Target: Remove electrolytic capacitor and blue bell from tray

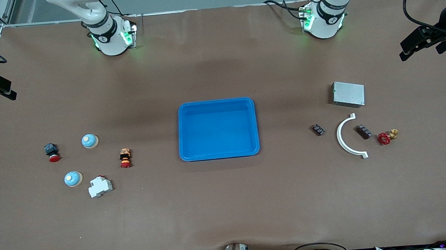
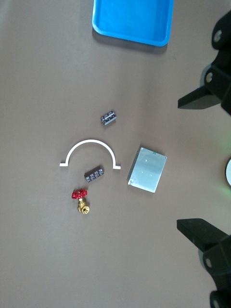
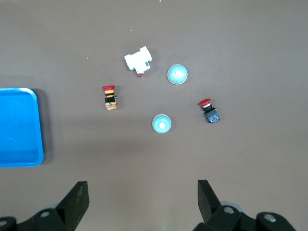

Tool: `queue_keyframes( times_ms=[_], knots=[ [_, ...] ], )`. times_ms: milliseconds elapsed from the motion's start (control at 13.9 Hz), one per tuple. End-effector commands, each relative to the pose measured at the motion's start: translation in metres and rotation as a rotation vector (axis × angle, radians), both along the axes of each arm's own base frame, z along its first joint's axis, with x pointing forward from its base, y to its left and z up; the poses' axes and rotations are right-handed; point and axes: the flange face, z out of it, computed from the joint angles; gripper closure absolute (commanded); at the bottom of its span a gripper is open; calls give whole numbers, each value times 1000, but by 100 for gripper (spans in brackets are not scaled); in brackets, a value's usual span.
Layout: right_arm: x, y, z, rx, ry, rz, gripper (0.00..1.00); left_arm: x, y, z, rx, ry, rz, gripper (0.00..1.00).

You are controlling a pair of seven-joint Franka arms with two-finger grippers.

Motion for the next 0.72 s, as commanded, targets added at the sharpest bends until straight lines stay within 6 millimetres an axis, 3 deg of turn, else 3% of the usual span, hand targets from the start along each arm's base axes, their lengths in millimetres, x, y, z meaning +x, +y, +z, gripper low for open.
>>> queue_keyframes(
  times_ms=[0, 289, 649],
  knots=[
    [3, -12, 7, 17, -9, -31, 0, -13, -3, 7, -19, 0, -47, 0],
    [3, -4, 13, 14, -18, -18, 0, -22, -16, 10, -38, 25, -74, 0],
    [-2, 3, 0, 20, 61, 0, 0, -26, -13, 10, -26, 48, -52, 0]
  ],
)
